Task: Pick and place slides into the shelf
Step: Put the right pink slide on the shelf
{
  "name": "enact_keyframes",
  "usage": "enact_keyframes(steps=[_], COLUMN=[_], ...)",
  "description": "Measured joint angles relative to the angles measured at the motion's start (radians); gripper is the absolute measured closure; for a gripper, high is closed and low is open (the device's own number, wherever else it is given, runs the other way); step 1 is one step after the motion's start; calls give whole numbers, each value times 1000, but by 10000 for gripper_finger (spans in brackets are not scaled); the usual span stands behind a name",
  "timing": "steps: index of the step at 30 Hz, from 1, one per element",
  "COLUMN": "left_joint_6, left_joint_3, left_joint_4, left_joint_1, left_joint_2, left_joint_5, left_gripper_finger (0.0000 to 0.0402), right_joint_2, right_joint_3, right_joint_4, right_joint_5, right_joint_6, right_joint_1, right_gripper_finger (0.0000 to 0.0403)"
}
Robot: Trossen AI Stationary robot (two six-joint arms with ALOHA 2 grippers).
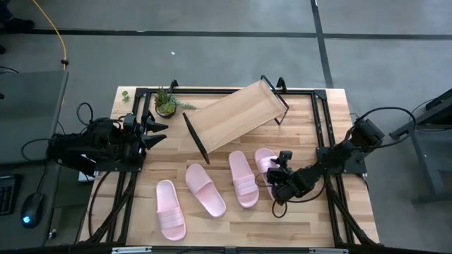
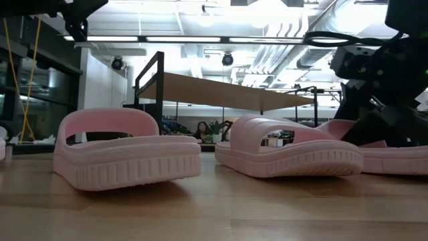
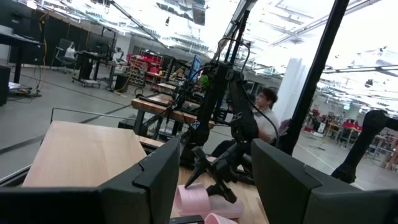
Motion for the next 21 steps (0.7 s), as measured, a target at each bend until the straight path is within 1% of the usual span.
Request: enact_keyframes(steps=[6, 15, 17, 21], left_joint_6=[0, 0, 0, 0], left_joint_3=[0, 0, 0, 0], left_joint_4=[0, 0, 0, 0], left_joint_1=[0, 0, 0, 0], left_joint_2=[0, 0, 0, 0], left_joint_5=[0, 0, 0, 0], left_gripper_finger=[218, 218, 218, 218], right_joint_2=[0, 0, 0, 0], right_joint_3=[0, 0, 0, 1], right_joint_4=[-1, -1, 0, -3], right_joint_5=[1, 1, 1, 0], right_joint_6=[7, 15, 15, 17], right_joint_1=[0, 0, 0, 0], right_gripper_finger=[269, 386, 397, 392])
